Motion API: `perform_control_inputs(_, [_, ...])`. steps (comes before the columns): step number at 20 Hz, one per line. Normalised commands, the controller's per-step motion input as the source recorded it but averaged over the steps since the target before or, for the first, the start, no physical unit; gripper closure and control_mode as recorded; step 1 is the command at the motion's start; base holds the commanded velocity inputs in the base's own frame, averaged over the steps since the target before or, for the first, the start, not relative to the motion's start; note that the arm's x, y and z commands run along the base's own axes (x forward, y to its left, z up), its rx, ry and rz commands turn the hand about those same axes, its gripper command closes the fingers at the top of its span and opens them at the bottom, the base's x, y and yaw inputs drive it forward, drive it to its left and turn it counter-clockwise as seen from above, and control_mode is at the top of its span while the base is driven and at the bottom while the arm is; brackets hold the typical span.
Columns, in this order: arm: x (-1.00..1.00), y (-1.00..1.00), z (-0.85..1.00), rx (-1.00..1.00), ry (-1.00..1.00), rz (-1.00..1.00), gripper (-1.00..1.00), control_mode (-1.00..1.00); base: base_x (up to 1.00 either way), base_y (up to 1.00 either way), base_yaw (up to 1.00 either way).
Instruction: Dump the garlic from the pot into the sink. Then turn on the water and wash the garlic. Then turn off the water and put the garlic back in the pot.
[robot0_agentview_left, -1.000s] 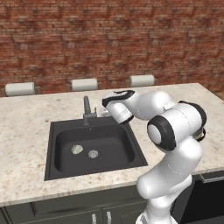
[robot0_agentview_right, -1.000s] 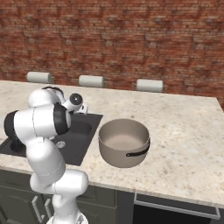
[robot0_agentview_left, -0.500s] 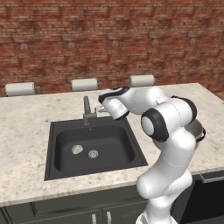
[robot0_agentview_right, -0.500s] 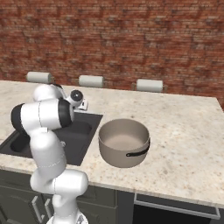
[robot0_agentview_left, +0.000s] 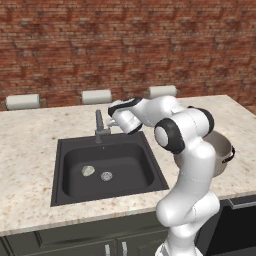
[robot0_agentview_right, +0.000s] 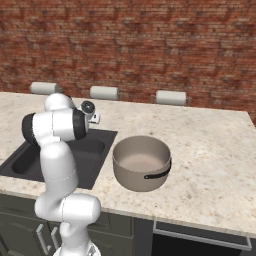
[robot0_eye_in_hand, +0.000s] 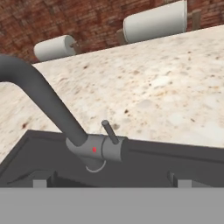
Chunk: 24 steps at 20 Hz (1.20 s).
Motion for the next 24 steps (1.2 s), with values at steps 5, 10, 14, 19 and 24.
perform_control_inputs(5, [0.22, 0.12, -0.25, 0.0, 0.0, 0.0, -1.0, -1.0, 0.0, 0.0, 0.0])
perform_control_inputs(10, [0.24, 0.07, -0.3, 0.0, 0.01, 0.0, -1.0, -1.0, 0.0, 0.0, 0.0])
perform_control_inputs(14, [0.39, 0.06, -0.3, 0.0, 0.01, 0.0, -1.0, -1.0, 0.0, 0.0, 0.0])
perform_control_inputs(19, [0.46, 0.06, -0.23, 0.0, 0.01, 0.0, -1.0, -1.0, 0.0, 0.0, 0.0])
perform_control_inputs(24, [0.46, 0.12, -0.19, 0.0, 0.01, 0.0, -1.0, -1.0, 0.0, 0.0, 0.0])
